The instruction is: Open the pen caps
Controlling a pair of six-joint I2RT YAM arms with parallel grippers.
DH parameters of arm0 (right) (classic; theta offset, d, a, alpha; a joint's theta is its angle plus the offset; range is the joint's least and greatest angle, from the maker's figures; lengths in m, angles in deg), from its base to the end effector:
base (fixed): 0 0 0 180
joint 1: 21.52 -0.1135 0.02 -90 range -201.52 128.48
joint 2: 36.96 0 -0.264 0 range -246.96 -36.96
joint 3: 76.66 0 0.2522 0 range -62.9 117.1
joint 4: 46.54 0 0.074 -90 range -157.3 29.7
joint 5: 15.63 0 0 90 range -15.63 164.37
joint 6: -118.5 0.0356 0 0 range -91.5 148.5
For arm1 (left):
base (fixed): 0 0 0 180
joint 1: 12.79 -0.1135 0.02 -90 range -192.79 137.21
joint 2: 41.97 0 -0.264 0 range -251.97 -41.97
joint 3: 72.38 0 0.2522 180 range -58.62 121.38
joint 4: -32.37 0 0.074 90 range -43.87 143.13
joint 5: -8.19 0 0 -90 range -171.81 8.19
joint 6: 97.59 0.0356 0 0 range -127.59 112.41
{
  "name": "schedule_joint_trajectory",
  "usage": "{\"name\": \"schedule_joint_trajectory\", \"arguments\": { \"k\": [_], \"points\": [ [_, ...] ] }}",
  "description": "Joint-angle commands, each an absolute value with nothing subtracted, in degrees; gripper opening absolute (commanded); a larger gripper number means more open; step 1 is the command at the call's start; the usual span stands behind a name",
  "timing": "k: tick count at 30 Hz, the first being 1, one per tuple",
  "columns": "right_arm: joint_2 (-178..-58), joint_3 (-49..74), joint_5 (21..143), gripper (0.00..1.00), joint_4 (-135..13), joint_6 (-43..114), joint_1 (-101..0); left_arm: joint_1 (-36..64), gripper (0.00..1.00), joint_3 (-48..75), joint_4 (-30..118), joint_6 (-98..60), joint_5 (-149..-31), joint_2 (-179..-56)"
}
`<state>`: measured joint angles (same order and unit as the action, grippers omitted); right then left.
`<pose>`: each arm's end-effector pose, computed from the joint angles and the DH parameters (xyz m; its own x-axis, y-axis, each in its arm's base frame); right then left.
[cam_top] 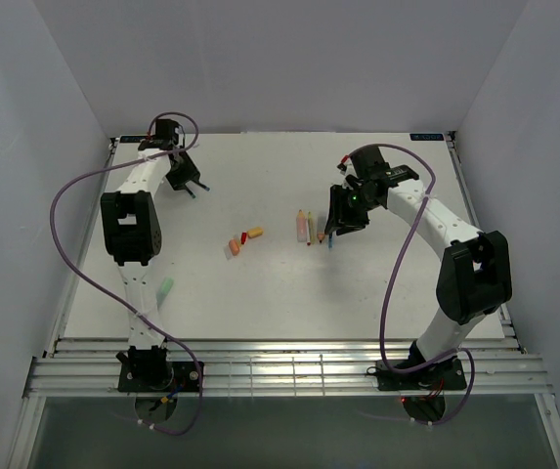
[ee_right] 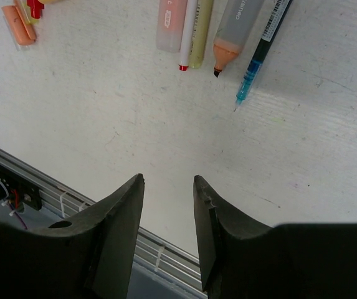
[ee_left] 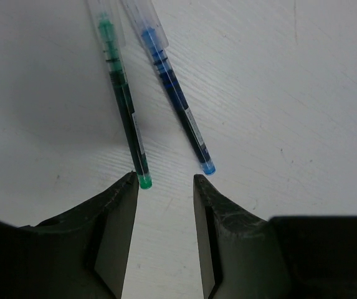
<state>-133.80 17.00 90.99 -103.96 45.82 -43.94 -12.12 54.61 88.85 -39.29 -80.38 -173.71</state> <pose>0.3255 0.1453 0.2674 -0.9163 -0.0694 -0.3945 -0.2330 0.8934 0.3840 0.4998 -0.0050 0.1935 -0.7456 -0.5166 -0.4210 -0.4608 0.8560 -0.2343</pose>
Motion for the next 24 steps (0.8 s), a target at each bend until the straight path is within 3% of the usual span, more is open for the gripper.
{"name": "schedule_joint_trajectory", "arguments": {
  "k": [1,24],
  "points": [
    [-133.64,16.82,90.72,0.44,-104.6,44.49,-43.76,-12.7,0.51,59.58,90.95,-37.04,-77.85,-174.14],
    [-133.82,15.32,90.1,0.43,-104.6,43.79,-42.27,-12.7,0.49,60.39,91.39,-35.63,-76.1,-179.69]
  ]
}}
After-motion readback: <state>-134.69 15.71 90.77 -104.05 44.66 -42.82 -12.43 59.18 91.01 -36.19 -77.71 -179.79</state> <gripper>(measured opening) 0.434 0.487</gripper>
